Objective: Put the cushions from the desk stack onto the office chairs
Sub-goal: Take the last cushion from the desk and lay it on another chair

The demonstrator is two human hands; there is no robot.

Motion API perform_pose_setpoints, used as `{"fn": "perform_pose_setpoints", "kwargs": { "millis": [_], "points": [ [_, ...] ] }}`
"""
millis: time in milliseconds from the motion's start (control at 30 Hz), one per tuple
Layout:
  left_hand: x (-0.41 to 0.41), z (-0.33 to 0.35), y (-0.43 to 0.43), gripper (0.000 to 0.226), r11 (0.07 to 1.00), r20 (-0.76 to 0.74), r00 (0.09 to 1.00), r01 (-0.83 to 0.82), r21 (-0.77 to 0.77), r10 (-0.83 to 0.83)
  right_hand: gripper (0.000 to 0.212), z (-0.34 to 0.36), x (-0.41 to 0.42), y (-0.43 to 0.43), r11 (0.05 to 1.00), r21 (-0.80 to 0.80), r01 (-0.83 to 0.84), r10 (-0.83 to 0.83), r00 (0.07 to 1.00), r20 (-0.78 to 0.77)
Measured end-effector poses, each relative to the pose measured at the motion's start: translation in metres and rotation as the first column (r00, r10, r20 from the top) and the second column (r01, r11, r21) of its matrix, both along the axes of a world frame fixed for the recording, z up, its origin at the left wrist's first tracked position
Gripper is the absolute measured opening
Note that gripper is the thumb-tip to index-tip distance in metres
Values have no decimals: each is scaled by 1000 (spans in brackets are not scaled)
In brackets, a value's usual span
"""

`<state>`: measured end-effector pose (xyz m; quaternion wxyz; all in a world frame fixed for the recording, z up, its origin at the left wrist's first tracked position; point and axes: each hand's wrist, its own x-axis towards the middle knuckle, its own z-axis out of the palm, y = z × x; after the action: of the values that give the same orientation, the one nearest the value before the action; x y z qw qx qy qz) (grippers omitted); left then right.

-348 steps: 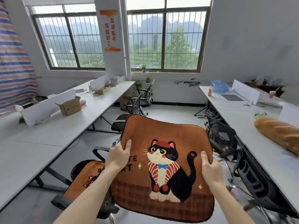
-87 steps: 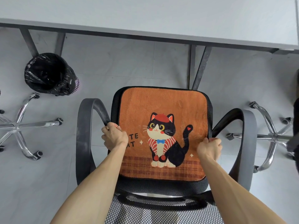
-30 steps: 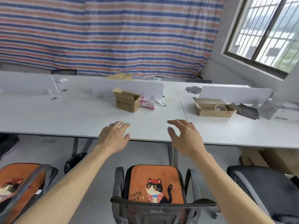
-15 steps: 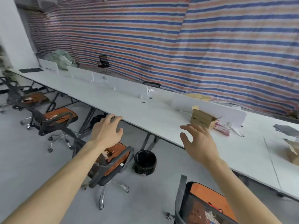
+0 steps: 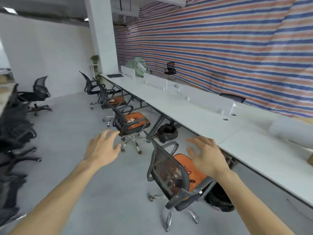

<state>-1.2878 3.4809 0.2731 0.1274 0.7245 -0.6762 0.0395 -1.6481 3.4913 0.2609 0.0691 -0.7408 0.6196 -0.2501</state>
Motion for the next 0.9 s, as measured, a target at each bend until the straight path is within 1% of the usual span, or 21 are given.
{"fn": "perform_pose_setpoints", "kwargs": {
  "millis": [133, 367, 433, 467, 600, 700, 833, 867, 900],
  "points": [
    [38, -8, -49, 53, 1000, -32, 999, -18, 3, 18, 43, -6, 52, -61, 997, 22, -69, 70, 997, -25],
    [82, -39, -152, 55, 998, -20, 998, -50, 49, 51, 40, -38, 116, -181, 988, 64, -139, 140, 990, -5],
    [100, -44, -193, 55, 995, -32, 996, -85, 55, 86, 40, -48, 135, -232, 982, 73, -172, 171, 985, 31],
    [106, -43, -204, 54, 994, -34, 995, -94, 54, 96, 40, -49, 140, -247, 982, 64, -180, 178, 983, 38],
    [149, -54, -265, 55, 982, -35, 983, -175, 77, 178, 42, -56, 178, -339, 963, 109, -247, 243, 969, 46],
    [190, -69, -300, 54, 968, -54, 970, -229, 102, 235, 45, -66, 221, -399, 940, 129, -315, 308, 949, 68],
    [246, -93, -349, 54, 942, -46, 950, -298, 157, 308, 39, -83, 287, -468, 919, 162, -361, 357, 933, 52],
    [275, -102, -375, 54, 931, -52, 943, -316, 179, 330, 40, -93, 319, -500, 909, 182, -375, 372, 927, 52],
    [282, -107, -380, 54, 931, -48, 942, -318, 178, 331, 43, -93, 327, -504, 900, 205, -385, 382, 922, 56]
  ]
}}
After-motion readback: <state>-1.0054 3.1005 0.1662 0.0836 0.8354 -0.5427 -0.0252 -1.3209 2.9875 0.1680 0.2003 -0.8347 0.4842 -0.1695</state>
